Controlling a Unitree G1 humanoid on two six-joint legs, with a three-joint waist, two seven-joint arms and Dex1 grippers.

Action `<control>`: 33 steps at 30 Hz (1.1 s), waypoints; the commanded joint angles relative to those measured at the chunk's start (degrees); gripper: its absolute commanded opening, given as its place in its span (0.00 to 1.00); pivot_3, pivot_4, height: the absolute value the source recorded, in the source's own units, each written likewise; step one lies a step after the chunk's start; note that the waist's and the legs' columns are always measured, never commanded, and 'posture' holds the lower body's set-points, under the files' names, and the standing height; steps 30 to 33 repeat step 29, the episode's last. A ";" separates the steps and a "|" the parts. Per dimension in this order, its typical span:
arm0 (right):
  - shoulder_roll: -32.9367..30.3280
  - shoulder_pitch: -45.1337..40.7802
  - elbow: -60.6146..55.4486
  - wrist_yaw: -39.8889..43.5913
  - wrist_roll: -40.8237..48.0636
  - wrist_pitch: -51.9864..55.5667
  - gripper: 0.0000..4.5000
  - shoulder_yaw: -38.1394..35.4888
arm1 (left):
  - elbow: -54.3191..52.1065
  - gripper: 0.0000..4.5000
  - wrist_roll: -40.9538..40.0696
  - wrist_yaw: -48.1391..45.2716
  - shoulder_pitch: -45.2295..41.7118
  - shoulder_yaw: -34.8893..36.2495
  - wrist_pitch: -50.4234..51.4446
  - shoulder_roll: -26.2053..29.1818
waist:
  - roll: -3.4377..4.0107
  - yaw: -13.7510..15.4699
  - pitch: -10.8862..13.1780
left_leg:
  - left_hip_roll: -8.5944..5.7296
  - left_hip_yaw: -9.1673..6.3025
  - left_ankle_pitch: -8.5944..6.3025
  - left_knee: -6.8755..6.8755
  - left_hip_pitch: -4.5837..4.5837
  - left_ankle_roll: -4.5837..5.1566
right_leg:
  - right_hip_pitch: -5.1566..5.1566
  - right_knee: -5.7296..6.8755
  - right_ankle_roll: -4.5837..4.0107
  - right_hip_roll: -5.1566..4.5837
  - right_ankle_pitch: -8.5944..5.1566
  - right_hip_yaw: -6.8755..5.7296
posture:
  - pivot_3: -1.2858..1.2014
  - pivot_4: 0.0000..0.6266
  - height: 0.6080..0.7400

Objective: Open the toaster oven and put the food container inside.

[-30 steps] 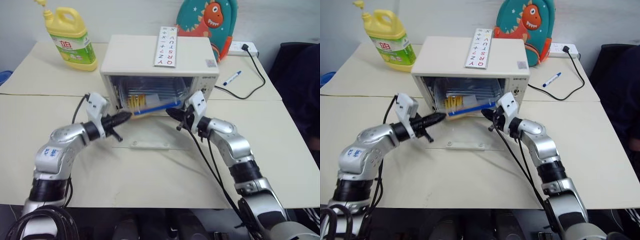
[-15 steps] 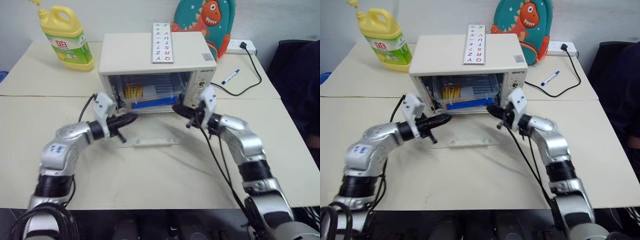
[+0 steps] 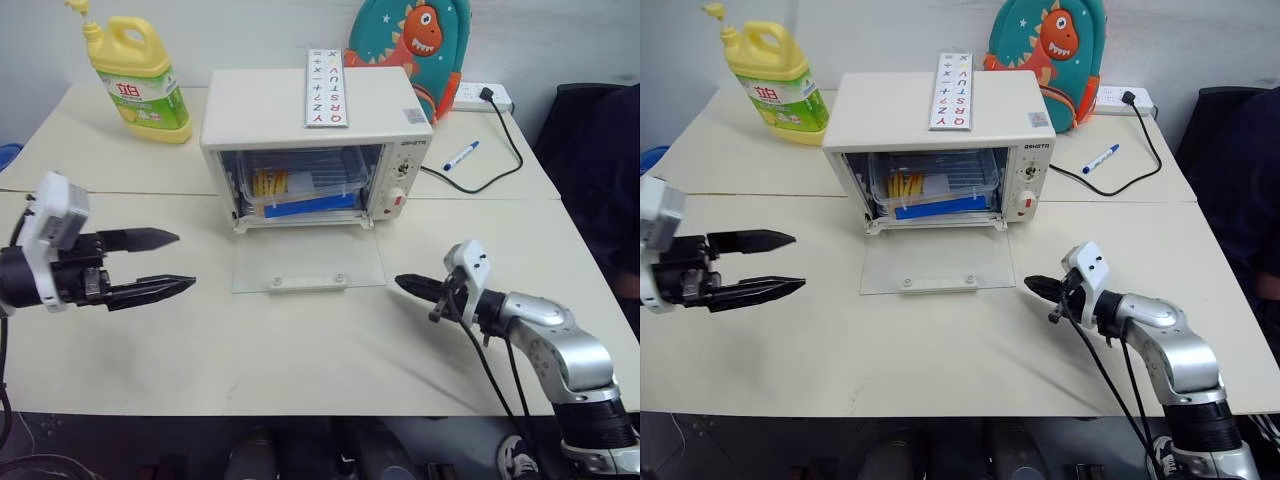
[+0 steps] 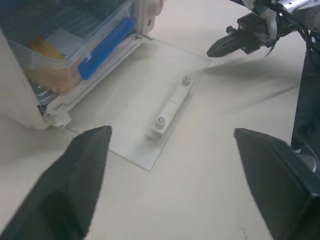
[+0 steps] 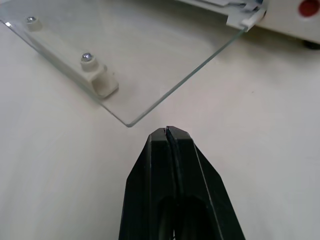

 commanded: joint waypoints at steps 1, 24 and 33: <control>2.54 -1.57 2.32 0.20 -0.55 -2.31 0.00 2.03 | 1.19 0.99 -1.65 1.17 -3.45 1.73 -0.19 0.93 | 0.00 0.03 0.00 | 0.01 -0.01 0.00 0.00 -0.01 0.00 | 0.00 -0.01 0.00 0.01 0.00 -0.01 | 0.52 0.24 1.00; -22.11 -15.75 -0.97 14.37 20.39 14.92 1.00 -17.84 | 10.33 1.00 3.15 -4.38 -2.77 6.69 -4.12 6.99 | 0.07 -0.01 0.05 | 0.02 0.04 -0.03 -0.09 -0.08 0.05 | -0.12 -0.09 -0.05 -0.01 -0.05 -0.01 | 0.52 0.24 1.00; -22.04 -15.16 -1.91 13.05 19.76 13.45 1.00 -18.37 | 10.25 1.00 3.96 -4.80 -2.17 6.86 -5.37 6.77 | 0.07 -0.39 0.05 | 0.03 0.05 -0.02 -0.09 -0.05 0.05 | -0.13 0.01 -0.05 0.00 -0.05 0.01 | 0.52 0.24 1.00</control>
